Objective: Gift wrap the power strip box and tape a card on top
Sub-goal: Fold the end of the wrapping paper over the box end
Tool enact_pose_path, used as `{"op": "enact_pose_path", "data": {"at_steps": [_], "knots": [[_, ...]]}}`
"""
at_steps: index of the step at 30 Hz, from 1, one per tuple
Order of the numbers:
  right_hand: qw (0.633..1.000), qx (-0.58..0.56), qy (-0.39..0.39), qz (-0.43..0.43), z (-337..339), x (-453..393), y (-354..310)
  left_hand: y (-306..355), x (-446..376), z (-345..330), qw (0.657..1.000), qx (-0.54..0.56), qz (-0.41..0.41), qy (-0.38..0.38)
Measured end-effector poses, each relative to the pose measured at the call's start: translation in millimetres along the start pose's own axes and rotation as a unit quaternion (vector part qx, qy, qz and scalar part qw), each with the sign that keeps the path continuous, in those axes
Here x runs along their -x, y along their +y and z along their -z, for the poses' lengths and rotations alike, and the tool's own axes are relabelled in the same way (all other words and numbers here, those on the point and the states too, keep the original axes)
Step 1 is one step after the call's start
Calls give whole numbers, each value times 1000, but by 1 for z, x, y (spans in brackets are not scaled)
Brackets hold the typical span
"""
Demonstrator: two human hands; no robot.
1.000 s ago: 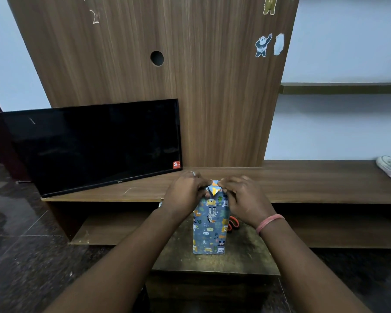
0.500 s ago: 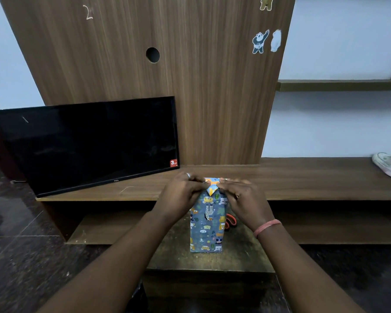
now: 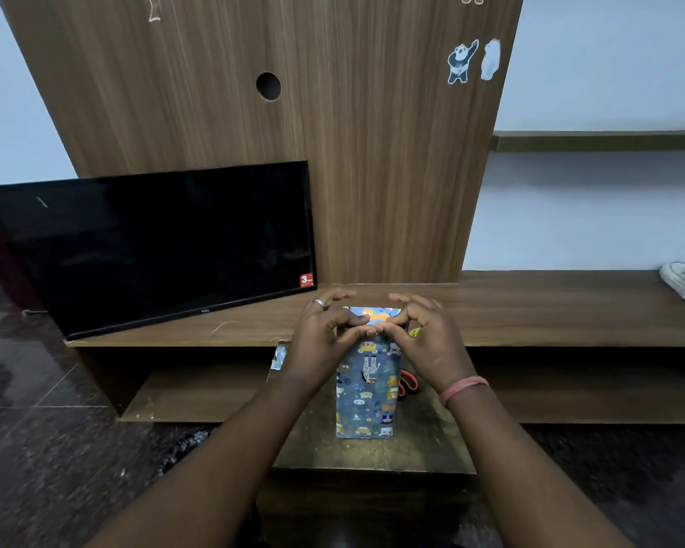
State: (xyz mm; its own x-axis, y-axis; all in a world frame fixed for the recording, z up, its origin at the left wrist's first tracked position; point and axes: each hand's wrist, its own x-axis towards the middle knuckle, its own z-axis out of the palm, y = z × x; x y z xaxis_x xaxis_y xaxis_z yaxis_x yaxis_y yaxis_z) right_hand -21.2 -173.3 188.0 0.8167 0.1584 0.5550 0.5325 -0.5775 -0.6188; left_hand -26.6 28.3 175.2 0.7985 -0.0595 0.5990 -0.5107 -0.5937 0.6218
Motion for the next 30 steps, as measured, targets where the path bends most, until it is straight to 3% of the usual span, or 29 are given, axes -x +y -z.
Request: {"op": "enact_pose_path", "data": {"at_steps": [4,11,21,26,30], "knots": [[997,-21,-70,-31,3,-3,1,-2,-5,3,998,-42,-24,-52],[985,93,-123,75,15,-15,-2,-3,-6,4,995,-71,-50,-40],[977,149,-121,88,17,-42,-13,6,-23,13,985,-140,-70,-70],[957,220,-92,164,10,-38,-6,9,-31,20,975,-169,-107,-95],[956,226,-108,154,15,-47,-6,20,-49,28,956,-217,-153,-127]]}}
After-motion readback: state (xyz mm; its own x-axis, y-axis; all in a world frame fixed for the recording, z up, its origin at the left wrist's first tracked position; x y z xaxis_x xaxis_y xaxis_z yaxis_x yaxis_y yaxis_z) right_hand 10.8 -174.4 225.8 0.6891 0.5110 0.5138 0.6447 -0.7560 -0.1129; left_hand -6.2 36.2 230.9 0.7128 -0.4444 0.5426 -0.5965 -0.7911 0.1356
